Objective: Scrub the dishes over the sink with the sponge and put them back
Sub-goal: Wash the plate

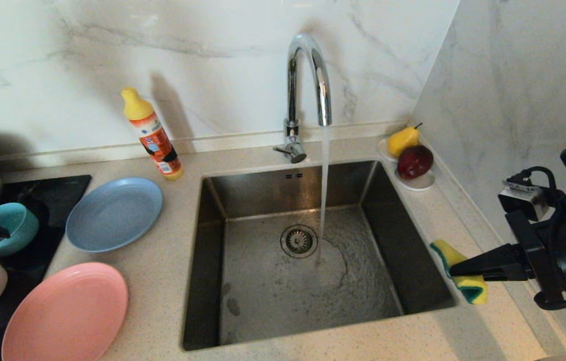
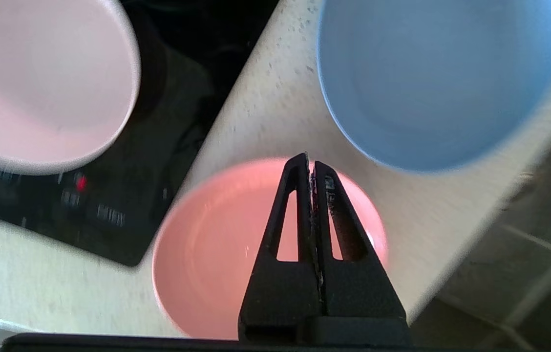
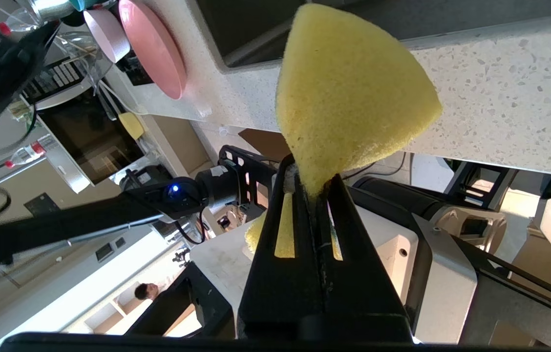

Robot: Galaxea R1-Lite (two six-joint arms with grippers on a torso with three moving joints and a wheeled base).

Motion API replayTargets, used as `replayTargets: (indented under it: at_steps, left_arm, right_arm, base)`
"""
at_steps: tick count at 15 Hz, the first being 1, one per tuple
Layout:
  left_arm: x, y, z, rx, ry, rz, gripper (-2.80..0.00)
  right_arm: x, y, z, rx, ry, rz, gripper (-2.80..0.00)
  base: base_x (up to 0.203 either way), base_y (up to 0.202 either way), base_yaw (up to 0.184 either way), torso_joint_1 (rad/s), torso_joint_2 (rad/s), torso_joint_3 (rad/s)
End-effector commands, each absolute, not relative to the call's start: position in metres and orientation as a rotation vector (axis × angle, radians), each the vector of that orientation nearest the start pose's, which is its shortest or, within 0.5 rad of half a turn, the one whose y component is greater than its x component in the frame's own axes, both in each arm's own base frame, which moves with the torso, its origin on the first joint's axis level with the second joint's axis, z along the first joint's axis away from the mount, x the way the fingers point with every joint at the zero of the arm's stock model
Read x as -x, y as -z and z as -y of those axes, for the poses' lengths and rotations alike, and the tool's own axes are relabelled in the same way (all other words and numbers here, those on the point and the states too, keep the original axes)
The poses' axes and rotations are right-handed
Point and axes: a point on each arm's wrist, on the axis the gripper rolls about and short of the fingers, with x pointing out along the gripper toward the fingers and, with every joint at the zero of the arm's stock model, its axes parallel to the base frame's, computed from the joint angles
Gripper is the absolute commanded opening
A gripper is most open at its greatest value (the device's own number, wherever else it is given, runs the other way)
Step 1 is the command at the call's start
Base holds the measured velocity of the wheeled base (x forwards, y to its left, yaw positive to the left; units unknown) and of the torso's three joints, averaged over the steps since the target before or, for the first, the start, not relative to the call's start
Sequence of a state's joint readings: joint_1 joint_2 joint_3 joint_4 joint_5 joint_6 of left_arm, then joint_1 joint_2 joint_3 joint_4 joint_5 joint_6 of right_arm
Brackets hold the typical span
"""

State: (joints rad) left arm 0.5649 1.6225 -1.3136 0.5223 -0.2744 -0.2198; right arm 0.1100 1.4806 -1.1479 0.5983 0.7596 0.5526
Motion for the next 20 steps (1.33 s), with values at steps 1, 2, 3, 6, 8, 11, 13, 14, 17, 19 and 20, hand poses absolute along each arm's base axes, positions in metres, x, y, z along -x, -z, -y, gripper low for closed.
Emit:
replayTargets:
  at_steps: [1, 2, 3, 6, 8, 11, 13, 14, 17, 19, 20]
  left_arm:
    - [-0.271, -0.209, -0.144, 0.526, -0.371, -0.836, -2.8]
    - [-0.281, -0.2, -0.145, 0.511, -0.385, -0.851, 0.0]
    - [-0.29, -0.192, -0.147, 0.503, -0.39, -0.86, 0.0]
    - [-0.305, -0.189, -0.15, 0.506, -0.385, -0.846, 0.0]
    - [-0.31, -0.189, -0.147, 0.503, -0.375, -0.843, 0.0]
    - [-0.318, -0.183, -0.148, 0.499, -0.365, -0.826, 0.0]
    - [-0.326, -0.172, -0.15, 0.502, -0.365, -0.835, 0.0]
    - [-0.328, -0.168, -0.151, 0.508, -0.367, -0.844, 0.0]
    - [-0.333, -0.165, -0.151, 0.525, -0.366, -0.813, 0.0]
    - [-0.337, -0.163, -0.15, 0.523, -0.359, -0.794, 0.0]
    - [-0.339, -0.163, -0.15, 0.524, -0.359, -0.79, 0.0]
  right_arm:
    - [-0.22, -0.233, -0.04, -0.794, -0.535, -1.139, -2.8]
    - [-0.22, -0.231, -0.04, -0.795, -0.533, -1.145, -2.8]
    - [-0.22, -0.23, -0.04, -0.794, -0.533, -1.146, -2.8]
    - [-0.223, -0.229, -0.04, -0.792, -0.534, -1.145, -2.8]
    - [-0.224, -0.227, -0.04, -0.793, -0.532, -1.152, -2.8]
    - [-0.224, -0.226, -0.041, -0.794, -0.53, -1.156, -2.8]
    - [-0.225, -0.226, -0.041, -0.795, -0.53, -1.158, -2.8]
    - [-0.225, -0.226, -0.041, -0.795, -0.53, -1.158, -2.8]
    - [-0.225, -0.225, -0.041, -0.798, -0.533, -1.164, -2.8]
    - [-0.225, -0.224, -0.04, -0.8, -0.532, -1.165, -2.8]
    - [-0.224, -0.225, -0.04, -0.799, -0.531, -1.163, -2.8]
  base:
    - [0.0, 0.0, 0.0, 0.0, 0.0, 0.0]
    - [0.0, 0.0, 0.0, 0.0, 0.0, 0.0]
    - [0.0, 0.0, 0.0, 0.0, 0.0, 0.0]
    - [0.0, 0.0, 0.0, 0.0, 0.0, 0.0]
    - [0.0, 0.0, 0.0, 0.0, 0.0, 0.0]
    - [0.0, 0.0, 0.0, 0.0, 0.0, 0.0]
    - [0.0, 0.0, 0.0, 0.0, 0.0, 0.0]
    - [0.0, 0.0, 0.0, 0.0, 0.0, 0.0]
    - [0.0, 0.0, 0.0, 0.0, 0.0, 0.0]
    - [0.0, 0.0, 0.0, 0.0, 0.0, 0.0]
    - [0.0, 0.0, 0.0, 0.0, 0.0, 0.0]
